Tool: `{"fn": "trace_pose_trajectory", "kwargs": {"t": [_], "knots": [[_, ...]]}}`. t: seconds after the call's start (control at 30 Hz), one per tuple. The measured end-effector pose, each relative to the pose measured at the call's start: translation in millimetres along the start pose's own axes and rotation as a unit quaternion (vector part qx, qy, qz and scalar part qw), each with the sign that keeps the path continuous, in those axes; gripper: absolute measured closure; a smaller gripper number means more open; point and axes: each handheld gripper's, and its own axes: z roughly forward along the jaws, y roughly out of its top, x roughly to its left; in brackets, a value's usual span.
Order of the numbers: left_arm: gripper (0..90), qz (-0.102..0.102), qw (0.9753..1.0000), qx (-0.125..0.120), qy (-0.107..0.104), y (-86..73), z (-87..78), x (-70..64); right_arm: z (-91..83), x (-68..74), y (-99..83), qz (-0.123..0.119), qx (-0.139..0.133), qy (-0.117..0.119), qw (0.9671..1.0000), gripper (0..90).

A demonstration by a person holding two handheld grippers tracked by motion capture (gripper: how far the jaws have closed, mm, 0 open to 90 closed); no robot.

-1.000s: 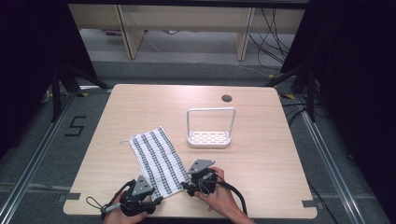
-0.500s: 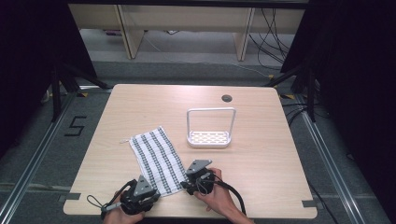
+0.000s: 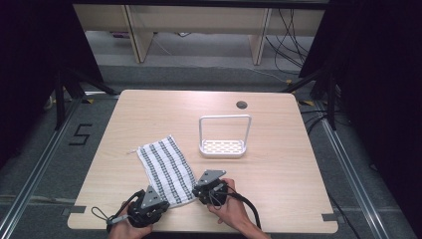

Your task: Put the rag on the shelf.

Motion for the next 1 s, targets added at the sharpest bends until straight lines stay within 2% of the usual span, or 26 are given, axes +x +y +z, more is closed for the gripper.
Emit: {"fn": "trace_pose_trajectory", "kwargs": {"t": [0.03, 0.07, 0.1, 0.13, 0.2, 0.23, 0.3, 0.33, 0.37, 0.43, 0.5, 0.57, 0.6, 0.63, 0.67, 0.7, 0.73, 0.8, 0.87, 0.9, 1.0], "knots": [[84.6, 0.000, 1.0000, -0.004, 0.003, 1.2, -2.1, 0.8, -0.3, 1.0, 0.1, 0.005, -0.009, -0.004, 0.9999, 82.8], [84.7, -0.008, 0.9999, -0.008, 0.000, 1.5, -3.3, 0.7, -2.8, 1.9, 1.7, 0.011, -0.011, -0.001, 0.9999, 83.4], [84.7, 0.006, 1.0000, -0.005, 0.002, 2.5, -5.9, 3.1, -4.9, 0.9, 2.9, 0.002, -0.018, -0.003, 0.9998, 83.7], [84.7, 0.004, 1.0000, -0.005, 0.000, 2.8, -7.3, 3.9, -4.9, 0.9, 2.9, 0.002, -0.018, -0.003, 0.9998, 83.7], [84.8, -0.012, 0.9998, -0.014, -0.003, 2.3, -9.0, 4.6, -9.2, 2.3, 4.6, 0.014, -0.012, 0.009, 0.9998, 84.4], [84.8, -0.008, 0.9999, -0.012, -0.006, 2.8, -10.8, 6.5, -9.7, 1.1, 5.7, 0.003, -0.019, 0.004, 0.9998, 84.9], [84.8, -0.005, 0.9999, -0.013, -0.004, 3.4, -11.7, 7.2, -10.3, 1.3, 6.1, 0.003, -0.019, 0.001, 0.9998, 85.1], [84.8, -0.015, 0.9996, -0.023, -0.007, 3.8, -11.4, 5.4, -11.0, 1.1, 7.3, 0.001, -0.024, 0.005, 0.9997, 85.3], [84.8, 0.000, 0.9999, -0.013, -0.006, 4.7, -13.6, 7.3, -12.3, 1.1, 7.9, 0.008, -0.022, 0.004, 0.9997, 85.3], [84.8, -0.023, 0.9990, -0.035, -0.012, 6.4, -13.5, 4.2, -15.2, 0.4, 10.1, 0.013, -0.030, 0.005, 0.9994, 85.5], [84.8, -0.023, 0.9987, -0.042, -0.016, 8.0, -16.8, 3.6, -20.6, -0.7, 14.4, 0.010, -0.041, 0.008, 0.9991, 85.8], [84.8, -0.013, 0.9990, -0.040, -0.018, 10.5, -23.1, 5.7, -23.5, -0.2, 16.2, 0.015, -0.047, 0.003, 0.9988, 85.9], [84.9, -0.023, 0.9982, -0.054, -0.016, 13.0, -25.5, 5.0, -26.2, -0.3, 18.7, 0.011, -0.052, 0.005, 0.9986, 85.9], [84.9, -0.012, 0.9985, -0.052, -0.015, 15.4, -29.3, 7.3, -29.4, 0.7, 22.1, 0.016, -0.056, 0.007, 0.9983, 86.0], [84.9, -0.017, 0.9981, -0.057, -0.015, 17.4, -31.1, 7.6, -31.9, 0.7, 25.1, 0.013, -0.066, 0.003, 0.9977, 86.0], [84.9, -0.027, 0.9968, -0.075, -0.013, 21.3, -33.0, 7.8, -37.0, -0.2, 32.5, 0.007, -0.077, 0.002, 0.9970, 86.1], [84.9, -0.015, 0.9977, -0.066, -0.008, 24.1, -36.9, 11.1, -37.0, -0.2, 32.5, 0.007, -0.077, 0.002, 0.9970, 86.1], [85.0, -0.016, 0.9968, -0.078, -0.012, 32.9, -43.7, 14.8, -40.3, -1.0, 40.1, 0.002, -0.090, 0.004, 0.9960, 86.2], [85.0, -0.014, 0.9964, -0.083, -0.011, 41.5, -50.6, 18.1, -44.2, -1.6, 47.4, 0.008, -0.098, 0.002, 0.9951, 86.2], [85.0, -0.012, 0.9962, -0.086, -0.011, 47.2, -54.8, 20.4, -45.8, -3.1, 51.4, 0.000, -0.103, 0.005, 0.9946, 86.2], [85.0, -0.009, 0.9960, -0.087, -0.018, 59.4, -64.0, 25.9, -50.8, -5.4, 62.4, 0.009, -0.111, 0.007, 0.9938, 86.3]]}}
